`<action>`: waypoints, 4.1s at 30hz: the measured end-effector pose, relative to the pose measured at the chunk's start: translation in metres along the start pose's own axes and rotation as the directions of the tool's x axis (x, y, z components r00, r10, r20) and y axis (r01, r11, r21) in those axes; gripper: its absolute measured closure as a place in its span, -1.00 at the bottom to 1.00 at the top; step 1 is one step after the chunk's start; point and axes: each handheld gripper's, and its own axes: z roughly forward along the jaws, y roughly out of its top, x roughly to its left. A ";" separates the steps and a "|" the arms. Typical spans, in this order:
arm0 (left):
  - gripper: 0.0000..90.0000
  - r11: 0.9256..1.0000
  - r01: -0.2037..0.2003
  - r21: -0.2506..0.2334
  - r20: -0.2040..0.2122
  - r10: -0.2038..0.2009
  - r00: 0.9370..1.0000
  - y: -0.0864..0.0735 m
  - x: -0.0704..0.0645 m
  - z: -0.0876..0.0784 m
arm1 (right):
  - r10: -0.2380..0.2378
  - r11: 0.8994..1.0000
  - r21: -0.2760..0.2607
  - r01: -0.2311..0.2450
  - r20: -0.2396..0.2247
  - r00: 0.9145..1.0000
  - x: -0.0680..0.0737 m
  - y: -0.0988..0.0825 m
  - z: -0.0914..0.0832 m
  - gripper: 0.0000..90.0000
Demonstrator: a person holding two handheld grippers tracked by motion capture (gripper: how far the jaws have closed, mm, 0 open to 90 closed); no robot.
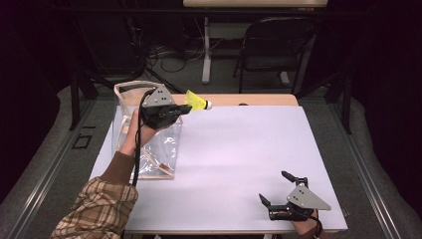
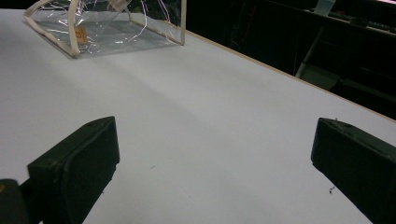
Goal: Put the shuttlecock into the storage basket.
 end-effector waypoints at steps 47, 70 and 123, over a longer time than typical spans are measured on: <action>0.98 0.995 0.061 -0.079 -0.119 -0.070 0.990 -0.003 0.021 -0.035 | 0.001 1.000 0.005 -0.001 0.000 1.000 0.000 0.000 0.000 -0.98; 0.98 0.988 0.094 -0.124 -0.197 -0.117 0.973 -0.010 0.032 -0.055 | -0.001 1.000 0.006 0.001 0.001 1.000 0.000 0.000 0.000 -0.98; 0.98 0.979 0.150 -0.140 -0.346 -0.190 0.919 -0.036 0.050 -0.080 | -0.003 1.000 0.010 0.003 0.004 1.000 0.000 0.000 0.001 -0.98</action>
